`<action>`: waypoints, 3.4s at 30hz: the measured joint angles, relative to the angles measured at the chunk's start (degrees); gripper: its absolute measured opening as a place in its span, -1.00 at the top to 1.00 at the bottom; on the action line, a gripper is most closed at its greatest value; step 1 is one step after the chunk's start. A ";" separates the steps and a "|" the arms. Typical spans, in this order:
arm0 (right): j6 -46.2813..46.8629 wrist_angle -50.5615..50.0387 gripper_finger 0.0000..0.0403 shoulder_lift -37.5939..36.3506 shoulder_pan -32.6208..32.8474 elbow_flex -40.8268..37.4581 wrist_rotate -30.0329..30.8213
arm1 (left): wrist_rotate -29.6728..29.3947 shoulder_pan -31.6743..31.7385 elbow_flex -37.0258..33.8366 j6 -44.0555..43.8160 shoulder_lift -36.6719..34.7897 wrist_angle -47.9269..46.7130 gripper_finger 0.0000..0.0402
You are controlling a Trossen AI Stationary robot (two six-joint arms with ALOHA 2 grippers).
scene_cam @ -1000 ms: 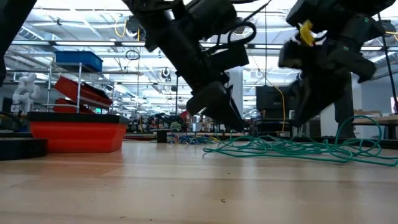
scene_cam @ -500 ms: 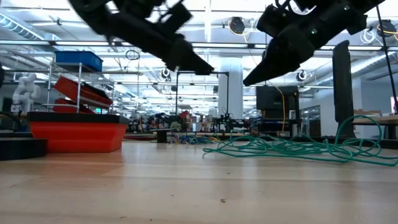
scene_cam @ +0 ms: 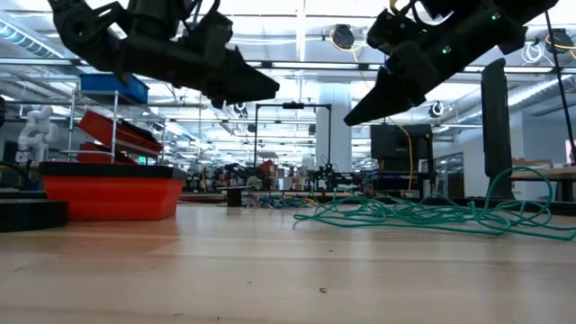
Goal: Coil cords
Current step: Coil the green wire onto the spool
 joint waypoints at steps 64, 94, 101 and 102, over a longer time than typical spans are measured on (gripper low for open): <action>6.75 40.33 0.57 28.34 3.46 0.59 -6.06 | -9.68 0.95 0.58 9.47 6.92 20.05 0.22; 11.65 40.74 0.57 28.32 4.31 0.59 -5.98 | -9.64 0.95 0.58 9.82 6.90 23.38 0.22; 11.61 40.74 0.57 28.32 4.31 0.59 -5.98 | -9.64 0.95 0.58 9.76 6.90 22.26 0.22; 11.61 40.74 0.57 28.32 4.31 0.59 -5.98 | -9.66 0.95 0.58 9.54 6.90 22.01 0.22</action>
